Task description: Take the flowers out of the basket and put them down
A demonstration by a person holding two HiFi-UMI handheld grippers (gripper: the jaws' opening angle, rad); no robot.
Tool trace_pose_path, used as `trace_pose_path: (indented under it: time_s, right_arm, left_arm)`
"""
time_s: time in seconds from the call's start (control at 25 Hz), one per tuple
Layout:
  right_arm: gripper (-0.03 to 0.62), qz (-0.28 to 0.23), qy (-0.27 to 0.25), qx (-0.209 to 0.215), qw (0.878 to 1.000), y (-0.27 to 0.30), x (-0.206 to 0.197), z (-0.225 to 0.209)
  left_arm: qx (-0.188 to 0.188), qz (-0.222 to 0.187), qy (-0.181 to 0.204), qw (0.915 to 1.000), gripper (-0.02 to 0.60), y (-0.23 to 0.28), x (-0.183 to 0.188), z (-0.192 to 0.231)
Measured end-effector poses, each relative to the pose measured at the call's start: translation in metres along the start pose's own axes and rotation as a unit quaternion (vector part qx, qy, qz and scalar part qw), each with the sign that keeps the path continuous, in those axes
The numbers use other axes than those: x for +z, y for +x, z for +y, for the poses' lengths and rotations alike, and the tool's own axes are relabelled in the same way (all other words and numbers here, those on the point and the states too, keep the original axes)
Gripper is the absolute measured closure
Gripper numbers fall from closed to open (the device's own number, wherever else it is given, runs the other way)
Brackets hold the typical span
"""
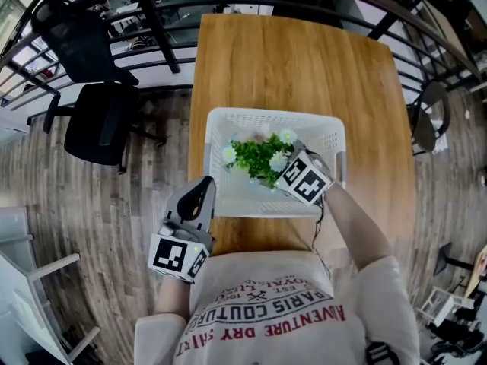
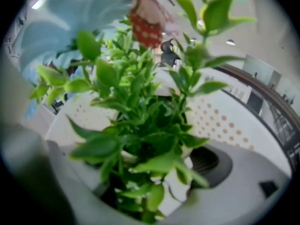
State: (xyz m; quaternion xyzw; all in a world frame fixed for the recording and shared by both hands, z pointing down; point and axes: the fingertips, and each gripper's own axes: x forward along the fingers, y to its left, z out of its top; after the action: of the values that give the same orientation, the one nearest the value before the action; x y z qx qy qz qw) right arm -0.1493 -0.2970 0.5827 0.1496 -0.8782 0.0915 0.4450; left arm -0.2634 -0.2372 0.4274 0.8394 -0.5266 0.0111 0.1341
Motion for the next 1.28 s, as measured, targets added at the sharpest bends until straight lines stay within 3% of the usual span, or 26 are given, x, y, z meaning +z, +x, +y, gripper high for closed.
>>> trace_pose_path:
  time_s: [0.32, 0.6, 1.0, 1.28]
  right_arm:
    - [0.118, -0.057, -0.002, -0.01, 0.998, -0.081, 0.003, -0.002]
    - [0.118, -0.104, -0.019, -0.028, 0.994, -0.154, -0.033, -0.021]
    - [0.118, -0.116, -0.002, -0.055, 0.992, -0.242, -0.126, -0.07]
    - [0.118, -0.09, 0.025, -0.076, 0.993, -0.274, -0.231, -0.094]
  left_arm:
    - [0.012, -0.015, 0.015, 0.9997, 0.554, 0.013, 0.002, -0.061]
    - [0.021, -0.036, 0.025, 0.9988, 0.554, 0.04, -0.011, -0.133]
    - [0.003, -0.041, 0.023, 0.9989, 0.554, 0.098, -0.024, -0.248]
    - [-0.035, -0.038, 0.019, 0.9985, 0.554, 0.132, -0.046, -0.354]
